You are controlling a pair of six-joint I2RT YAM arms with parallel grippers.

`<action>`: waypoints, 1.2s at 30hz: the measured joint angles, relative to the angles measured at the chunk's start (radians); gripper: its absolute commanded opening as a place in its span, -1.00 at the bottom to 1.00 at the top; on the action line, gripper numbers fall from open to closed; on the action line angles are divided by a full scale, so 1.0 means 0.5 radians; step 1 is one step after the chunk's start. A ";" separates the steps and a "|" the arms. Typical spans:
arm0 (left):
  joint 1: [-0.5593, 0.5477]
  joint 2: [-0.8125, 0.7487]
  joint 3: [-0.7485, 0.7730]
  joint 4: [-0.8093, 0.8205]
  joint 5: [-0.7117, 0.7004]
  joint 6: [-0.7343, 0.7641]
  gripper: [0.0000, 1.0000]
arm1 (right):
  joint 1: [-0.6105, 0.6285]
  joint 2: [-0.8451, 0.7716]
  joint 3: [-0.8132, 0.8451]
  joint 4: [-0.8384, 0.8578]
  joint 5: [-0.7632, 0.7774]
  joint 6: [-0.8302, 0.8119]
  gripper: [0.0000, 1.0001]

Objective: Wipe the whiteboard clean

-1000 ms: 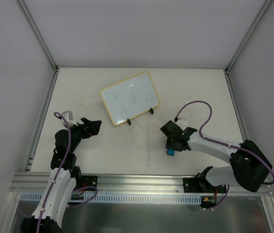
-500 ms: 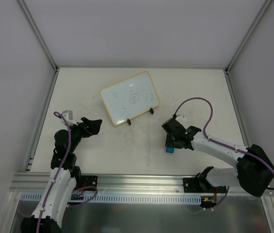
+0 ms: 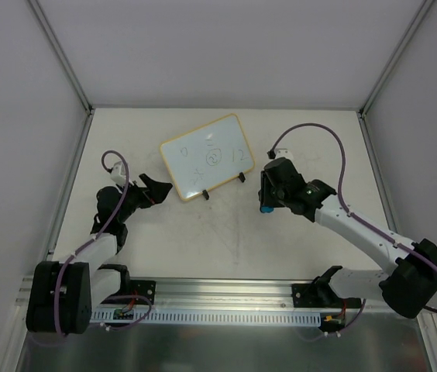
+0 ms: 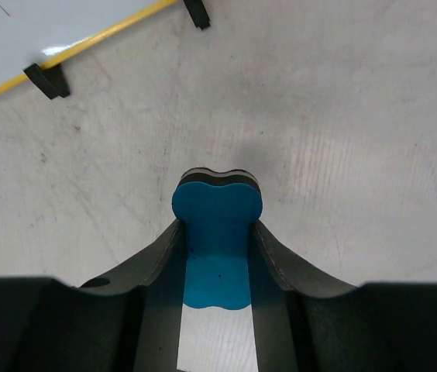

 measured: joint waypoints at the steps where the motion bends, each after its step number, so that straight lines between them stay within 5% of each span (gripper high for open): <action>1: 0.000 0.049 0.013 0.064 0.018 0.002 0.98 | -0.001 0.023 0.047 -0.002 -0.008 -0.029 -1.00; 7: 0.000 0.322 0.267 0.226 0.117 0.021 0.97 | 0.000 0.198 0.269 -0.006 -0.071 -0.167 -1.00; 10: 0.000 0.455 0.397 0.249 0.164 0.008 0.76 | 0.000 0.277 0.357 -0.008 -0.098 -0.235 -1.00; 16: 0.088 0.774 0.470 0.552 0.314 -0.095 0.89 | 0.000 0.365 0.471 0.070 -0.135 -0.346 -1.00; 31: 0.179 1.405 0.676 1.048 0.632 -0.401 0.44 | -0.002 0.565 0.635 0.230 -0.307 -0.596 -1.00; 36: 0.179 1.503 0.707 1.063 0.735 -0.465 0.10 | 0.004 0.698 0.688 0.290 -0.327 -0.644 -0.99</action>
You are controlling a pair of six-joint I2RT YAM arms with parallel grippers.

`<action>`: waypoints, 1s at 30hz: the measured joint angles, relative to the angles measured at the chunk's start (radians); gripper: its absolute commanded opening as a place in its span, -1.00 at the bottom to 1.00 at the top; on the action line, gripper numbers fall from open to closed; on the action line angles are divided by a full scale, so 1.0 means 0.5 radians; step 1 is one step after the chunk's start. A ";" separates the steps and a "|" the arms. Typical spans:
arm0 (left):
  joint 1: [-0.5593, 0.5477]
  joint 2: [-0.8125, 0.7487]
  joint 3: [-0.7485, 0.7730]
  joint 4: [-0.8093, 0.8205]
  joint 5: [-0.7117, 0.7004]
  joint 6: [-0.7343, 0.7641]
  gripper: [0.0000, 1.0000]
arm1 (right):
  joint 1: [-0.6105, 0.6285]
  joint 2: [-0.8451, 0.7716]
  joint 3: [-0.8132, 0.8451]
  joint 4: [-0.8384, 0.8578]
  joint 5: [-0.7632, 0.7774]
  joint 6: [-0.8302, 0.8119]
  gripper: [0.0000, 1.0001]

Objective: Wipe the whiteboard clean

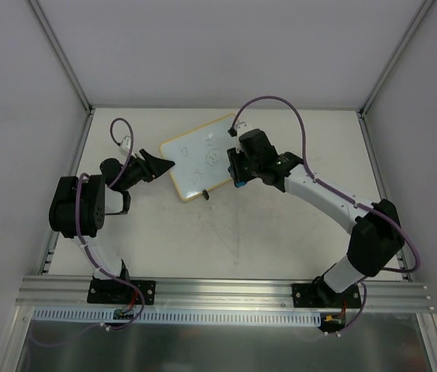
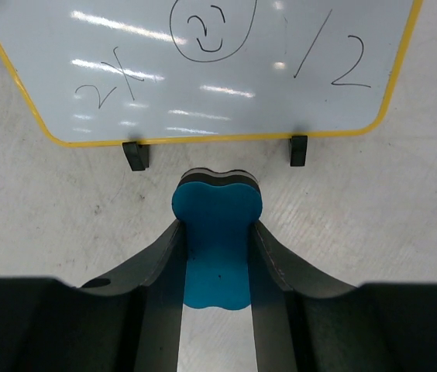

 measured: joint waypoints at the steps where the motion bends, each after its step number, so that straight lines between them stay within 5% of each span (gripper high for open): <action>1: 0.000 0.011 0.011 0.000 0.013 -0.006 0.05 | 0.005 0.021 0.005 0.011 -0.004 -0.008 -1.00; 15: 0.000 0.085 0.114 0.040 0.217 -0.011 -0.26 | 0.163 0.376 0.259 0.126 0.020 -0.098 -1.00; 27: 0.000 0.205 0.185 0.085 0.317 -0.073 -1.00 | 0.179 0.626 0.420 0.217 0.025 -0.112 -1.00; 30: 0.000 0.224 0.213 0.106 0.362 -0.101 -1.00 | 0.184 0.649 0.420 0.244 0.039 -0.120 -1.00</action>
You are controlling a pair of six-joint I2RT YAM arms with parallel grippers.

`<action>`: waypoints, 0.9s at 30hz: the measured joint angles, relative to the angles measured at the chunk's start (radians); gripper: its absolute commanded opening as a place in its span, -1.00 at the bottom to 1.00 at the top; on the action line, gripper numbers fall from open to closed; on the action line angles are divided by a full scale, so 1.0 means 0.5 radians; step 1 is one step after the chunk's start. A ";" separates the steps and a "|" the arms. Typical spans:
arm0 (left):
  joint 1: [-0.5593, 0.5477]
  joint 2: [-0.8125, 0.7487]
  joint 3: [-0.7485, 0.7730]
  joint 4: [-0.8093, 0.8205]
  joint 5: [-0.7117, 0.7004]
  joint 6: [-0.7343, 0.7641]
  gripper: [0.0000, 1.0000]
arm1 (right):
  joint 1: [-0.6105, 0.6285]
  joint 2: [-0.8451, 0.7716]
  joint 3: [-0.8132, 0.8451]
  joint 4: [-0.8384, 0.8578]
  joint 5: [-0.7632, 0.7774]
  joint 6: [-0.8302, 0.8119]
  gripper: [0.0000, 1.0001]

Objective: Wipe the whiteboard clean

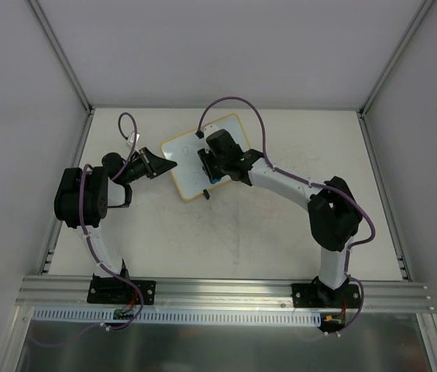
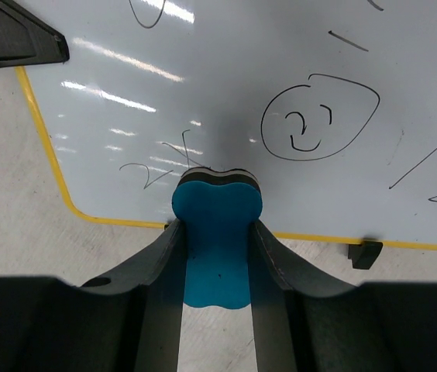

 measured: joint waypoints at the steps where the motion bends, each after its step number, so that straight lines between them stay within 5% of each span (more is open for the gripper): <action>1: 0.000 0.010 0.010 0.000 0.005 -0.005 -1.00 | 0.003 0.005 0.000 0.010 0.014 -0.006 -1.00; 27: 0.000 0.024 -0.006 0.029 0.007 0.002 -1.00 | 0.097 0.271 -0.024 0.503 0.380 -0.159 -1.00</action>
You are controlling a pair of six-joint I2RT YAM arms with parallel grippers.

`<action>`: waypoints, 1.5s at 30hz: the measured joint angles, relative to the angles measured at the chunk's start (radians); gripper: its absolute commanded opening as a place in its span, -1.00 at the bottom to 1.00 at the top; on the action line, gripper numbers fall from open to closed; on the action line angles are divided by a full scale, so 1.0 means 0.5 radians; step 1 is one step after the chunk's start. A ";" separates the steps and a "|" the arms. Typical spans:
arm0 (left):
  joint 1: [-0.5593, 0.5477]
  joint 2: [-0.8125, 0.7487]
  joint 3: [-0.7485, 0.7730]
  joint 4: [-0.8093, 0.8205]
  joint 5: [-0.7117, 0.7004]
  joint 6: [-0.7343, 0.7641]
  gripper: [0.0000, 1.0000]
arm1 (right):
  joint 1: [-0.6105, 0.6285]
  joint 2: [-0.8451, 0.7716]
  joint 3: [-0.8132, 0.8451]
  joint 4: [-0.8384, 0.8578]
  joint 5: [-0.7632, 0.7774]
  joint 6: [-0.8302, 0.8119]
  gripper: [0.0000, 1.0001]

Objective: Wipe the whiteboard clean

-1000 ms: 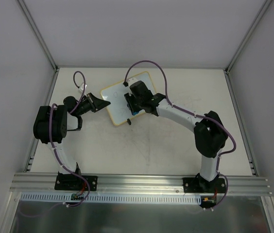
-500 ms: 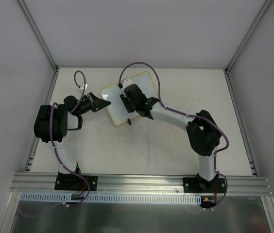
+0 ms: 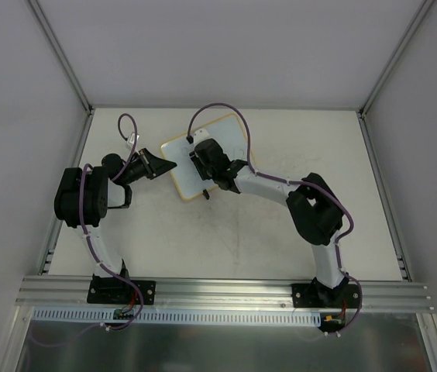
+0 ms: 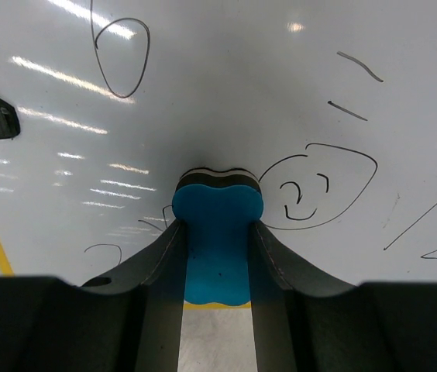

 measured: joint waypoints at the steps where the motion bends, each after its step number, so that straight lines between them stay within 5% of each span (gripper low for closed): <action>1: 0.000 0.000 0.000 0.000 0.000 0.002 -1.00 | 0.003 0.000 -0.005 0.009 0.000 0.002 -0.99; 22: -0.001 -0.002 -0.007 0.005 -0.006 0.018 -1.00 | 0.291 0.033 -0.194 0.213 -0.154 0.230 -1.00; 45: -0.001 -0.014 -0.019 0.006 -0.027 0.030 -1.00 | -0.169 -0.067 -0.192 0.096 -0.322 0.559 -1.00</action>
